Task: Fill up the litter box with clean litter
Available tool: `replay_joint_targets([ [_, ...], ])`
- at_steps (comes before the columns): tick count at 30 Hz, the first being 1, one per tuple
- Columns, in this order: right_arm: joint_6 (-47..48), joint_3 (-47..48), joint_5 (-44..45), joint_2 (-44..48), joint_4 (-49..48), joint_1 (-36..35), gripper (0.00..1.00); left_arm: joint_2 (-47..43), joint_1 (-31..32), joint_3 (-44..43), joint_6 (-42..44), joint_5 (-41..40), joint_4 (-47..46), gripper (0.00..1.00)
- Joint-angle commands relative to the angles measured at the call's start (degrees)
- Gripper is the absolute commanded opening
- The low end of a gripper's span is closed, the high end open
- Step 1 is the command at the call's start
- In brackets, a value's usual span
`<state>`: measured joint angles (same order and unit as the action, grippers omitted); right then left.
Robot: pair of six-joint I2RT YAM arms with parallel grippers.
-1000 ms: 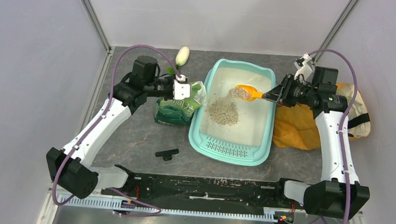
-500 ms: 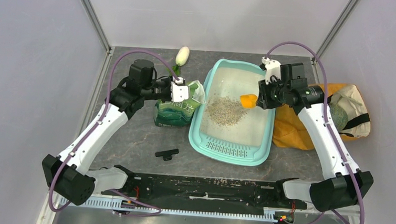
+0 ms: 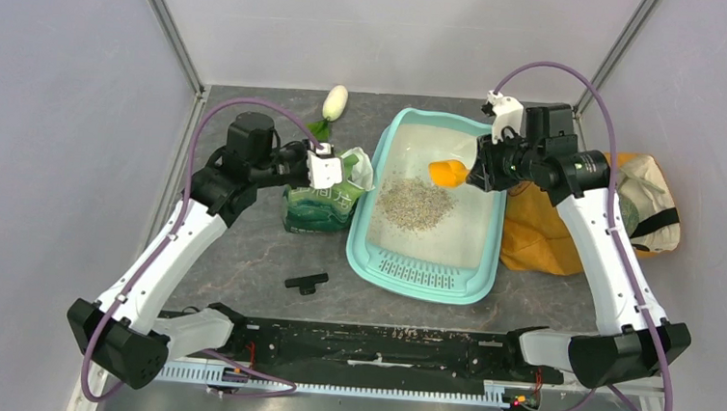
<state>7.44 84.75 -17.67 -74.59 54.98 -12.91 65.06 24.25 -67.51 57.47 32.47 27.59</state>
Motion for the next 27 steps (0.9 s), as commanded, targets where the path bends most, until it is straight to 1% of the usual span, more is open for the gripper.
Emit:
replay_joint_targets([
  [1,-2.7,3.9,-7.4,0.3,-2.0,0.0,0.0,-1.0,0.4,0.0,-1.2,-3.6,0.5,0.45],
  [2,-3.0,4.3,-8.6,0.4,-2.2,0.0,0.0,-0.9,0.4,-0.1,-1.1,-4.5,0.7,0.47],
  [5,-4.1,5.2,-10.0,0.6,-2.8,0.1,0.0,-1.2,0.4,-0.6,-1.5,-5.1,1.5,0.57],
  [8,-5.6,6.4,-11.7,0.9,-3.4,0.3,0.0,-2.0,0.4,-1.9,-2.8,-4.1,2.4,0.72],
  [10,-7.3,6.6,-13.9,1.5,-4.9,1.3,0.0,-2.5,0.4,-3.6,-4.4,-3.7,3.1,0.76],
  [11,-9.6,6.6,-15.1,1.7,-5.5,2.1,0.0,-2.8,0.4,-4.6,-5.0,-3.7,3.5,0.77],
  [15,-18.3,8.2,-25.2,1.4,-8.2,8.7,0.0,-5.0,0.4,-7.6,-5.7,-3.5,3.7,0.8],
  [17,-24.6,8.2,-31.4,1.8,-12.1,12.1,0.0,-5.8,0.5,-9.7,-7.1,-3.1,3.7,0.8],
  [19,-31.2,7.3,-36.1,2.7,-16.7,12.6,0.0,-6.1,0.8,-11.9,-7.8,-1.9,3.7,0.8],
  [21,-39.4,4.6,-39.8,4.1,-24.3,12.6,0.0,-5.4,1.8,-14.8,-8.1,-0.5,4.2,0.79],
  [22,-43.8,3.2,-40.8,5.1,-28.7,12.6,0.0,-4.4,3.0,-16.5,-8.2,-0.2,4.8,0.78],
  [24,-49.0,1.2,-41.8,6.2,-33.5,12.6,0.0,-2.0,6.5,-20.9,-8.3,-0.7,6.2,0.76],
  [27,-51.2,0.4,-42.8,6.5,-34.6,12.0,0.0,1.5,13.7,-24.8,-7.2,-3.2,7.1,0.71],
])
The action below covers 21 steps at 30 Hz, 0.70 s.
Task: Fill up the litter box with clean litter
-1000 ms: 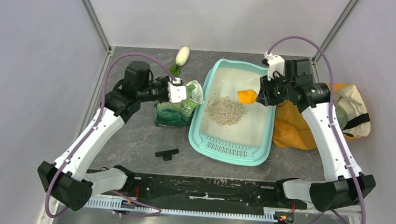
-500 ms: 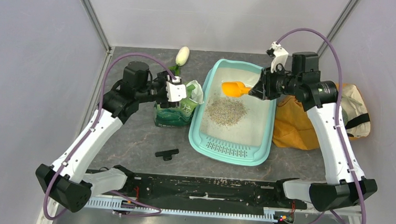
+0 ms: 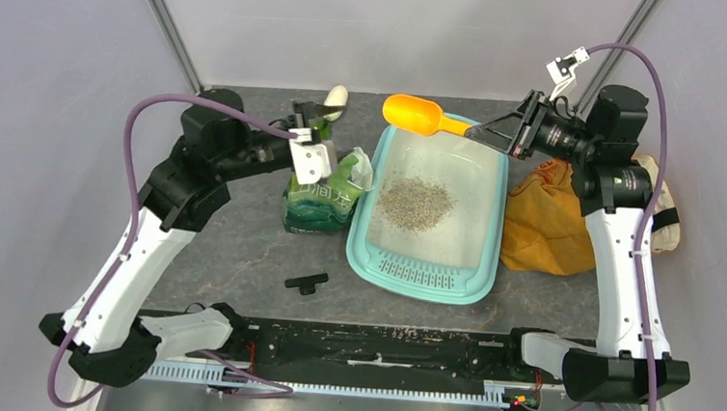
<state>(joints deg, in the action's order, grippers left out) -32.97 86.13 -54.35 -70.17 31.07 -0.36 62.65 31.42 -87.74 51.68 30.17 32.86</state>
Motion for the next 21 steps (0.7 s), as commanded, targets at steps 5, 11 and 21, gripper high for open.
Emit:
replay_joint_targets([
  [5,-4.7,-1.6,-5.9,2.4,-5.8,-5.9,0.0,9.4,18.5,-7.4,6.0,-8.7,3.9,0.63],
  [11,2.7,-2.0,-4.6,3.5,1.1,-9.2,0.0,11.3,24.5,-5.7,8.2,-14.8,0.9,0.6],
  [21,5.1,-2.2,-4.7,4.2,4.3,-13.0,0.0,14.3,29.5,-2.8,10.9,-25.6,-2.7,0.64],
])
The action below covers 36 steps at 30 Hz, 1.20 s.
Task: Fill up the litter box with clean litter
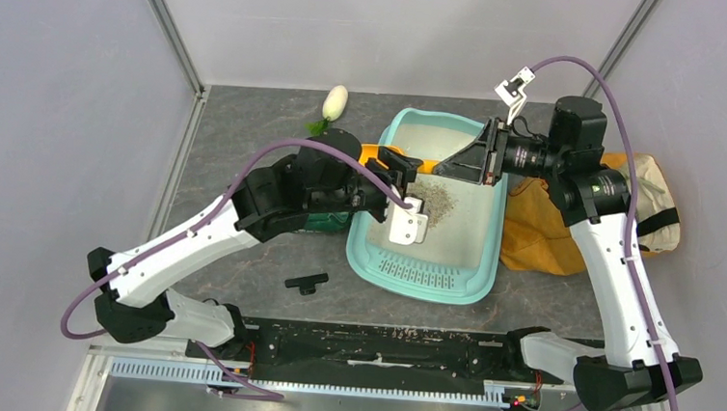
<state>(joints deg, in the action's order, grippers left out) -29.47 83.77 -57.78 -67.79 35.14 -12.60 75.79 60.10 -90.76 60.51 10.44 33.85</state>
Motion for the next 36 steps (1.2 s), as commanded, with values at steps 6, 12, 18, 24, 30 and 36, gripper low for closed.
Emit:
replay_joint_targets([
  [6,1.6,0.5,-2.0,1.9,0.2,-2.1,0.0,1.9,0.7,0.0,-1.2,-7.6,-3.5,0.45],
  [12,-0.1,1.7,-2.9,0.5,-1.5,-2.9,0.0,2.0,0.5,-1.4,-5.9,-8.5,0.8,0.02],
  [18,-1.3,6.9,-2.7,-2.3,-3.0,-2.6,0.63,0.0,-5.3,-3.7,-16.4,-7.8,1.8,0.02],
  [24,0.3,12.4,0.4,-5.6,-4.0,-1.2,0.82,-1.4,-25.0,-8.5,-27.1,-8.4,1.1,0.02],
  [30,6.1,9.0,2.1,-6.2,-3.5,-1.0,0.9,-3.7,-50.1,-4.6,-31.5,-3.8,3.9,0.02],
  [36,11.3,8.0,-0.4,-8.4,-1.1,-1.0,0.97,-6.0,-63.8,14.0,-31.5,-0.6,6.4,0.02],
])
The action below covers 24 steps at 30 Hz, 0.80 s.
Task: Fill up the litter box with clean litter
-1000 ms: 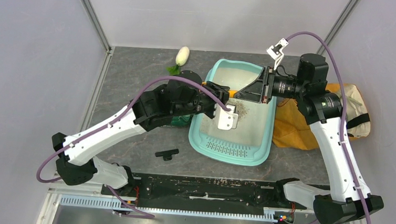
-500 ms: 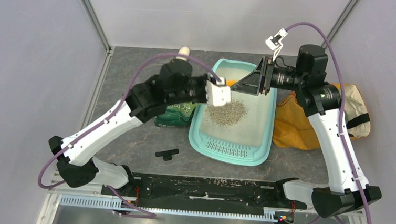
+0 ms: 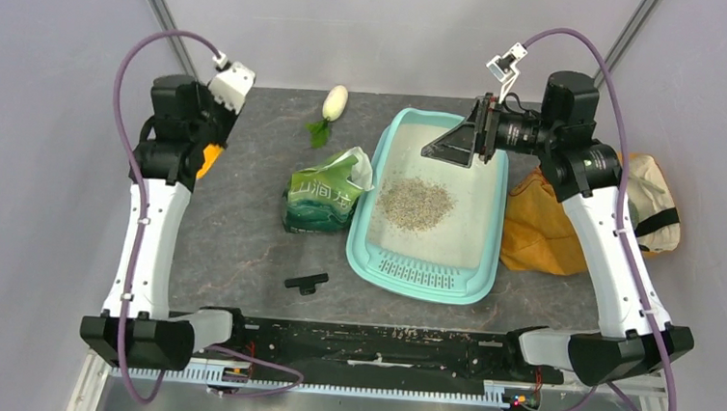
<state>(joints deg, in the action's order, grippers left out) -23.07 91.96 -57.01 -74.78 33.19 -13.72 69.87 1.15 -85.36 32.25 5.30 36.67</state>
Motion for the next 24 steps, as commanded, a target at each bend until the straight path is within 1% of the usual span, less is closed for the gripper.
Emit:
replay_joint_targets([
  [1,5.9,0.0,-1.1,-1.5,1.6,0.1,0.97,0.2,-6.8,10.8,-4.0,5.9,3.9,0.02],
  [4,7.9,-0.1,-0.1,-1.5,3.1,0.1,0.97,1.3,-10.5,16.7,-5.7,7.7,3.0,0.02],
  [6,8.9,-0.1,0.4,-1.7,4.3,0.1,0.97,2.0,-11.0,22.1,-5.4,7.2,0.5,0.02],
  [9,9.1,0.2,1.2,-2.3,6.2,0.1,0.97,4.9,-11.5,27.9,-5.0,5.8,-3.5,0.02],
  [13,11.1,1.8,1.0,-3.5,9.6,0.1,0.97,10.7,-12.0,29.9,-6.9,4.8,-6.7,0.02],
  [18,10.4,3.2,0.3,-6.8,10.0,0.1,0.97,16.1,-12.6,30.8,-6.6,3.5,-10.6,0.04],
  [19,10.4,3.5,0.3,-7.3,10.2,0.1,0.97,16.9,-12.7,30.7,-6.6,3.5,-10.6,0.07],
  [21,10.9,4.1,0.3,-8.4,10.8,0.1,0.96,18.4,-12.7,30.4,-5.9,3.7,-10.0,0.17],
  [24,13.2,6.1,-1.2,-10.6,13.7,0.1,0.94,19.0,-13.1,30.8,-5.0,4.2,-9.3,0.46],
])
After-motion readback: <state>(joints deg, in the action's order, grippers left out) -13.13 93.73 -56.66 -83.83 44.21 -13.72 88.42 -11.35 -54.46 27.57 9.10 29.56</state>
